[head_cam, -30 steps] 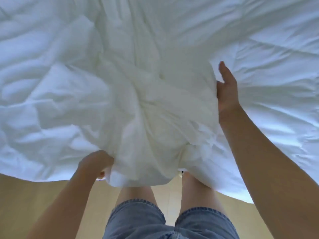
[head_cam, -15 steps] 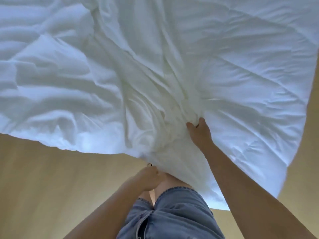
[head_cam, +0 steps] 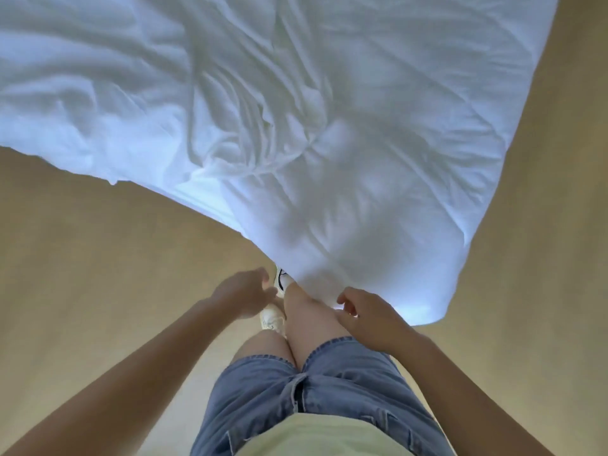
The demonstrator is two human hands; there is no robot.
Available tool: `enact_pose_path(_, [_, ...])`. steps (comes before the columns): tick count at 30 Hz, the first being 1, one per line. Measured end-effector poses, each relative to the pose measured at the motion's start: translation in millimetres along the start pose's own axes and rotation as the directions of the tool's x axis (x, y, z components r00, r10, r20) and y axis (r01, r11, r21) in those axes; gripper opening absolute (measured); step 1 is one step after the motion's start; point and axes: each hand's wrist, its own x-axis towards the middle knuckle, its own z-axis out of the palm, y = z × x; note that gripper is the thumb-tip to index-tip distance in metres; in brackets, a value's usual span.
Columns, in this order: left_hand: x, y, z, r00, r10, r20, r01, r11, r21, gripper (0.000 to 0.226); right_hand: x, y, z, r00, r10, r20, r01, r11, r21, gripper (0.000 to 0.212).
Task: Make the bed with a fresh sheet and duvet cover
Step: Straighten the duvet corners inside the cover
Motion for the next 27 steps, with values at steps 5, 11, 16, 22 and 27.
enact_pose_path(5, [-58, 63, 116, 0.962, 0.113, 0.250, -0.137, 0.987, 0.081, 0.040, -61, 69, 26, 1.000, 0.011, 0.028, -0.010, 1.000, -0.030, 0.020])
enact_pose_path(11, [-65, 128, 167, 0.961, 0.126, 0.246, -0.186, 0.953, 0.238, 0.034, -98, 182, 9, 0.996, 0.084, 0.030, -0.085, 0.995, 0.048, 0.027])
enact_pose_path(16, [-32, 241, 176, 0.963, 0.086, 0.256, -0.204, 0.855, 0.478, 0.043, -127, 305, -46, 0.992, 0.124, -0.008, -0.122, 0.986, 0.114, 0.024])
enact_pose_path(22, [-2, 437, 175, 0.959, 0.230, 0.165, -0.271, 0.913, 0.303, 0.037, -159, 424, -116, 0.973, 0.224, -0.050, -0.211, 0.958, 0.195, 0.016])
enact_pose_path(27, [38, 527, 148, 0.937, 0.308, 0.168, -0.340, 0.914, 0.222, 0.029, -154, 472, -187, 0.960, 0.246, -0.132, -0.185, 0.916, 0.356, 0.011])
